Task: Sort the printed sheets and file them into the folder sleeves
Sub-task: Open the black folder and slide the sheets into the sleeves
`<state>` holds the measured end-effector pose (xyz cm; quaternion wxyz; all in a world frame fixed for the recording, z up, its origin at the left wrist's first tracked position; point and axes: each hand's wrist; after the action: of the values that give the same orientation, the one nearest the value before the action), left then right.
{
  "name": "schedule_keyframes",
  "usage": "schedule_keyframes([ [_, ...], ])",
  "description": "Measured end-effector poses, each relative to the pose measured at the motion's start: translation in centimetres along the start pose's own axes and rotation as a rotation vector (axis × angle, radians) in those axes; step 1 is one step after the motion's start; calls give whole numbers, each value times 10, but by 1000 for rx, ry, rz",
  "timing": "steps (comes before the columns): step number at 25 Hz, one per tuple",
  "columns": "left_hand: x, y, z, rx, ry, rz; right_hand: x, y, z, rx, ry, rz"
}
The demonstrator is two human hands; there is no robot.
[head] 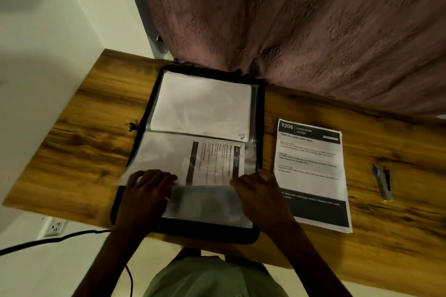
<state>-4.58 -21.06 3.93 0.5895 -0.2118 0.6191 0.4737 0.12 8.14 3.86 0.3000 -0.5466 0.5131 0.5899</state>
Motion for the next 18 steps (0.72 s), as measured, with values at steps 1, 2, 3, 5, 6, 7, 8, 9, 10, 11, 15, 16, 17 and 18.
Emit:
schedule_keyframes([
  [1, -1, -5, -13, -10, 22, 44, 0, -1, 5, 3, 23, -7],
  [2, -3, -7, -24, -24, 45, 88, -1, 1, 8, 8, 46, -9],
  [3, -6, -7, -32, -39, 69, 119, -5, 6, 11, 13, 57, 4],
  [5, -14, 9, -42, -68, 103, 157, -16, 26, 18, 34, 58, 47],
  [6, -18, 22, -45, -90, 120, 182, -22, 40, 23, 51, 55, 64],
  [7, -22, 38, -47, -122, 132, 204, -27, 55, 30, 70, 49, 83],
  [8, -25, 55, -50, -161, 135, 225, -31, 72, 37, 86, 35, 113],
  [9, -28, 74, -53, -193, 142, 243, -33, 89, 46, 102, 10, 148],
  [10, -27, 93, -58, -208, 152, 266, -34, 106, 53, 118, -22, 184],
  [11, -26, 111, -62, -207, 162, 295, -35, 124, 60, 132, -53, 224],
  [15, -13, 184, -81, -227, 148, 288, -30, 186, 88, 156, -156, 356],
  [16, -8, 200, -85, -242, 133, 270, -27, 198, 95, 175, -158, 348],
  [17, -2, 215, -88, -250, 122, 257, -24, 209, 102, 201, -172, 325],
  [18, 5, 229, -91, -255, 113, 246, -21, 220, 108, 230, -206, 293],
])
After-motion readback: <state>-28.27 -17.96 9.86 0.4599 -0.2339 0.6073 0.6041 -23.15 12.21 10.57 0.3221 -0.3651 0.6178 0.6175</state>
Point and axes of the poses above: each hand's wrist, its own y-axis towards the middle knuckle, its own x-axis out of the palm, z = x × y, and after that the axes turned 11 degrees about z, right-handed
